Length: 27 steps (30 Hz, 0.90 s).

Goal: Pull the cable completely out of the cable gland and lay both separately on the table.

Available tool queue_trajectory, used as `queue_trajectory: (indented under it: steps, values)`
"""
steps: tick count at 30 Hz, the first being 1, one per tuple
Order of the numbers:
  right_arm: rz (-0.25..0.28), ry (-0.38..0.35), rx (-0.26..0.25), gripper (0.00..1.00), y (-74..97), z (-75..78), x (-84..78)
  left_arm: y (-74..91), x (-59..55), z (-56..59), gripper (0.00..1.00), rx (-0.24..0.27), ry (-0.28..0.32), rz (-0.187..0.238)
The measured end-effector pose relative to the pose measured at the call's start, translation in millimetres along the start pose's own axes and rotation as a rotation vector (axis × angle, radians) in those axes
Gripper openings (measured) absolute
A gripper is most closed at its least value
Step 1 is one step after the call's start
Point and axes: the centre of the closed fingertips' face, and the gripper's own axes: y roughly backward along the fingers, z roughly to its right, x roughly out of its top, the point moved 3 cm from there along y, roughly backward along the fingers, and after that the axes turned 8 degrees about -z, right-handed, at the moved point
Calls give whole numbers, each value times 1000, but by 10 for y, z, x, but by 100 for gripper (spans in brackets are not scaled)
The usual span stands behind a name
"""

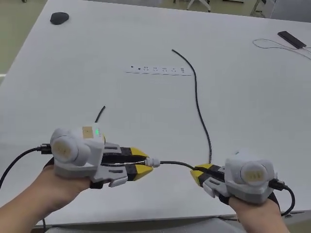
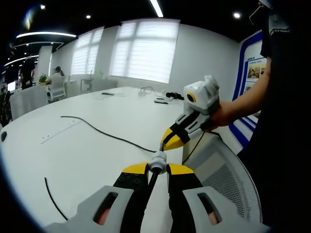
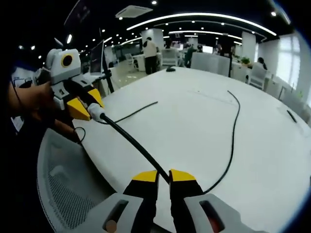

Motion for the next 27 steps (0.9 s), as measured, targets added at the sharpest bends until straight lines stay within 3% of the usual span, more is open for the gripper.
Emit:
queue_trajectory:
  steps: [2,6,9,16,21,27]
  values:
    - [2,44,0,6,29,-44,79,21,18,-42,15,7,14,17]
    - [5,163,-23,18,61,-153,228,18,15,-59,15,14,14,13]
    - [4,326,-36,17,74,-342,362,12,12,-44,15,7,9,9]
    - [14,527,-41,14,2,-670,548,6,-24,-4,15,0,14,0]
    - [4,575,-32,8,-82,-752,555,11,-45,23,15,-3,14,0]
    - [20,605,-31,4,-67,-830,583,12,-62,27,15,0,15,-9]
